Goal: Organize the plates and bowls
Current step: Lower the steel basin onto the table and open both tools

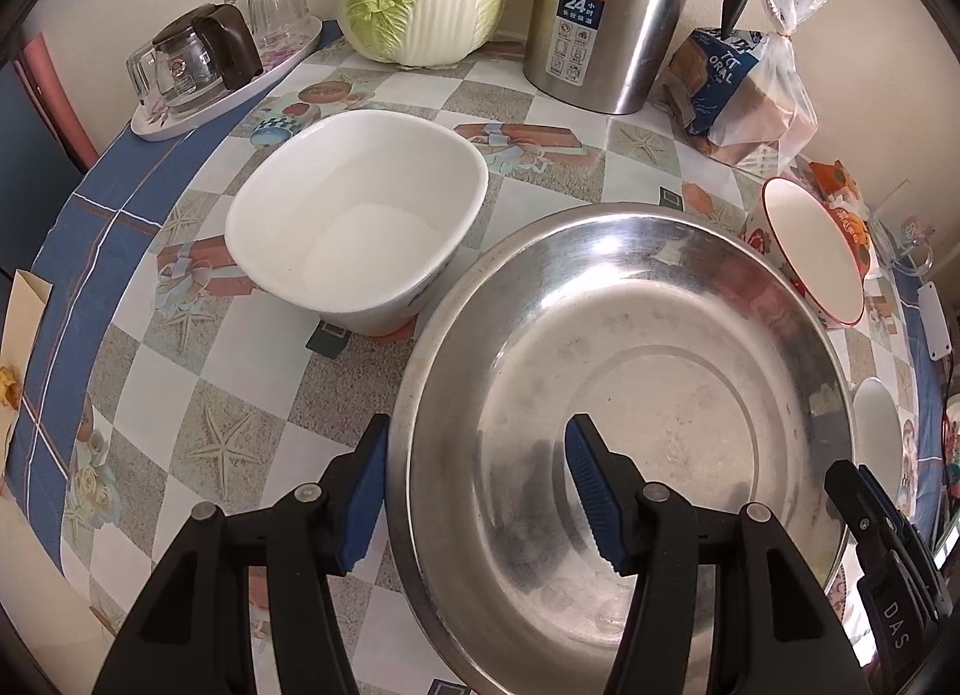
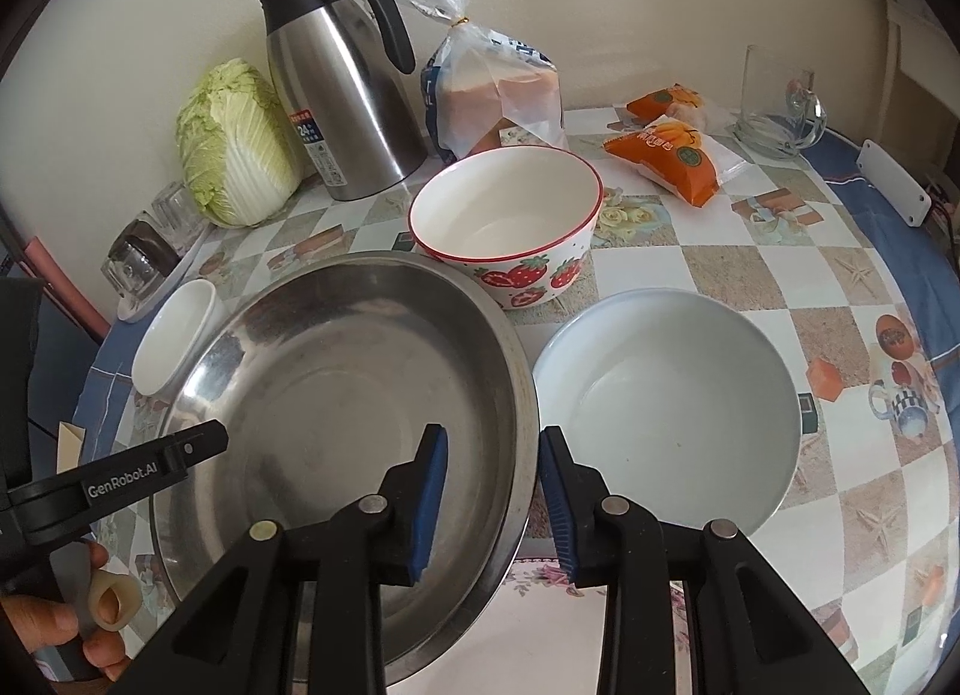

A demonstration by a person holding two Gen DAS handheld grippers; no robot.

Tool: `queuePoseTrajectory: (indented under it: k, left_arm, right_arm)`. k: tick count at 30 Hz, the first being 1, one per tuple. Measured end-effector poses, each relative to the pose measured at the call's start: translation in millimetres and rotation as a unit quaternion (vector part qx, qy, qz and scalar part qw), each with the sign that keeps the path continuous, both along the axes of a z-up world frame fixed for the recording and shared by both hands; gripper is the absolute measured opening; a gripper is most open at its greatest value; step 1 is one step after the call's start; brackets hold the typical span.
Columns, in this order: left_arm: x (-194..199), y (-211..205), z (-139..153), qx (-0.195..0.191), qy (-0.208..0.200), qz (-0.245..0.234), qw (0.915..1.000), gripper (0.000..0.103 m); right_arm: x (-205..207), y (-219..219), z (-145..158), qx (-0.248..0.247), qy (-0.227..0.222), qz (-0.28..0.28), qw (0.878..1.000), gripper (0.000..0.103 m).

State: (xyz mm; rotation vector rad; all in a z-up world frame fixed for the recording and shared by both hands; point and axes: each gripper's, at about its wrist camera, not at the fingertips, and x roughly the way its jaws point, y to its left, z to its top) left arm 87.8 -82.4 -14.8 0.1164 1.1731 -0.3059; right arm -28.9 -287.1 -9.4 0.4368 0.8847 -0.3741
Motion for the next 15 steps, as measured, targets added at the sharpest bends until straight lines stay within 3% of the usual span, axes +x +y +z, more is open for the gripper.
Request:
queuePoseTrajectory:
  k: [12, 15]
  left_arm:
    - [-2, 8, 8, 0.009, -0.005, 0.014, 0.9998, 0.06]
    - [-4, 8, 12, 0.02, -0.015, 0.012, 0.9996, 0.067]
  right_arm:
    - [-5, -2, 9, -0.016, 0.003, -0.002, 1.0, 0.034]
    - [-8, 0, 16, -0.024, -0.001, 0.001, 1.0, 0.034]
